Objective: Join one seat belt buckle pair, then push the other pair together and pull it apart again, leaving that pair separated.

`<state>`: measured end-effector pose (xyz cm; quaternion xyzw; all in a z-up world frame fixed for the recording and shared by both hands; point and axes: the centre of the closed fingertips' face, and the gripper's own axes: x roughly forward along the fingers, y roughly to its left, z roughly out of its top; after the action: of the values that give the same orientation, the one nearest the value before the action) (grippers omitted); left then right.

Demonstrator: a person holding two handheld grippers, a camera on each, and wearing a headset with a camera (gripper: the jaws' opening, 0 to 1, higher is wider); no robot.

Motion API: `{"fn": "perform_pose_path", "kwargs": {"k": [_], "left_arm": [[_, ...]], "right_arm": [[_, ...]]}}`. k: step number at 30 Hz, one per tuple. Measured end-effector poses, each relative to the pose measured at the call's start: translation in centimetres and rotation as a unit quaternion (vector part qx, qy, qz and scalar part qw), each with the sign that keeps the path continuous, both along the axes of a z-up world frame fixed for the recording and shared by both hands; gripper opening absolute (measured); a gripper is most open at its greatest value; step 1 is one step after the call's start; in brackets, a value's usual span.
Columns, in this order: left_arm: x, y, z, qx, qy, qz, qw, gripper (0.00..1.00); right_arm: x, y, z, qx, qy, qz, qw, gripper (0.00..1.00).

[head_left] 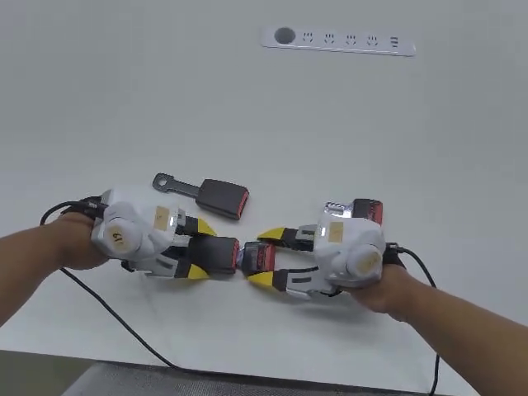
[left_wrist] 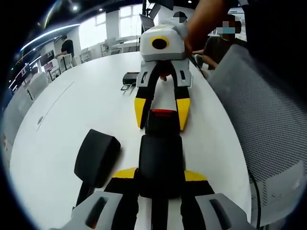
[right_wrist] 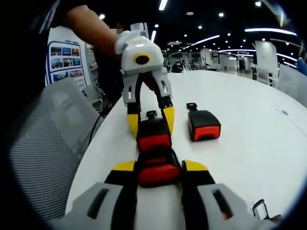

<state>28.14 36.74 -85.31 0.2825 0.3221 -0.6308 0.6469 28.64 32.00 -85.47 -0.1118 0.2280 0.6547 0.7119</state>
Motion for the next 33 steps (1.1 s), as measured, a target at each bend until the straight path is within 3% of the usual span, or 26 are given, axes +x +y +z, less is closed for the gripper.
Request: {"fn": "perform_pose_path", "kwargs": {"k": [33], "left_arm": [[0.34,0.47,-0.28,-0.003,0.006,-0.003,1.0000,0.33]], "right_arm": [[0.05,-0.05,-0.08,0.001,0.000,-0.004,1.0000,0.35]]}}
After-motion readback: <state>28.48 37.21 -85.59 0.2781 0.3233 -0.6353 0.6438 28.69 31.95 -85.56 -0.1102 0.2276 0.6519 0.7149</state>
